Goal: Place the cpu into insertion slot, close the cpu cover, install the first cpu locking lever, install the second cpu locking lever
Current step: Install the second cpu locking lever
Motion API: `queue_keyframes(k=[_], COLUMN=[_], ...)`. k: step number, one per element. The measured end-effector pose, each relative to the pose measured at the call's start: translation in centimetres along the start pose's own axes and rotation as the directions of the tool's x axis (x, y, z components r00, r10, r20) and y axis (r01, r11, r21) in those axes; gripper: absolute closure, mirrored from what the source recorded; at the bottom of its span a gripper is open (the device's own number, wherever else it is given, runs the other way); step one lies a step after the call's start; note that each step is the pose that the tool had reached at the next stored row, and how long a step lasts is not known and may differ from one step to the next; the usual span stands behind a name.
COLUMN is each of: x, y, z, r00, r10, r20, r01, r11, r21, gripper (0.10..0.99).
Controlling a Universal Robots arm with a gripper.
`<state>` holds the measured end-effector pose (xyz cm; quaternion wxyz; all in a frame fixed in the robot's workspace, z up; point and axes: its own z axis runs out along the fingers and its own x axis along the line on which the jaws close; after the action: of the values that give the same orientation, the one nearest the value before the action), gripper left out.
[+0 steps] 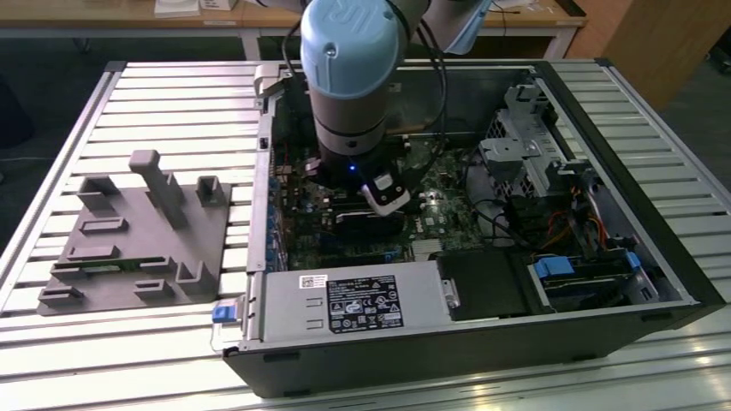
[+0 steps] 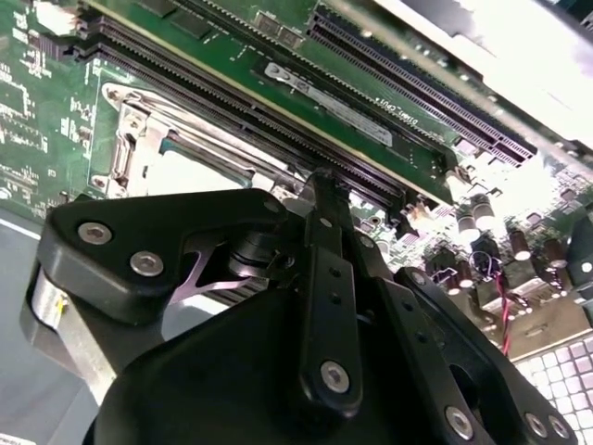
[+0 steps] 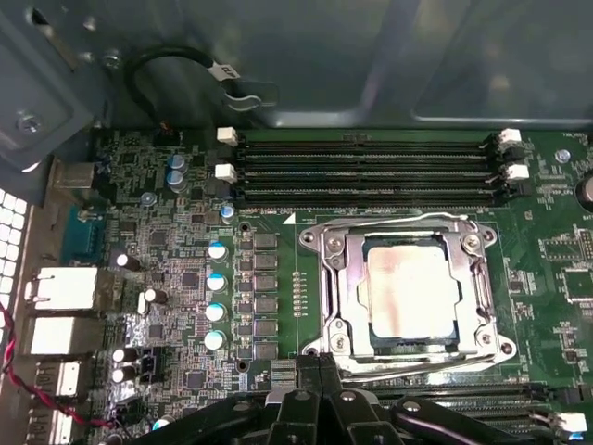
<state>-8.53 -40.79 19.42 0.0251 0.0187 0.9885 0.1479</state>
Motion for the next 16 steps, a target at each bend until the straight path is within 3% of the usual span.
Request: queue_keyframes(k=[5,12,16], x=[0.17,0.26,0.22], y=[-0.06,-0.01,0.29], z=[0.30,0.45,-0.50], r00=[0.9998,0.9996,0.9996], r10=[0.021,0.027,0.027], r20=[0.0061,0.0082,0.0083], r01=[-0.021,-0.027,-0.027], r11=[0.9998,0.9996,0.9996], r21=[0.001,0.001,0.000], gripper=[0.980,0.980,0.980])
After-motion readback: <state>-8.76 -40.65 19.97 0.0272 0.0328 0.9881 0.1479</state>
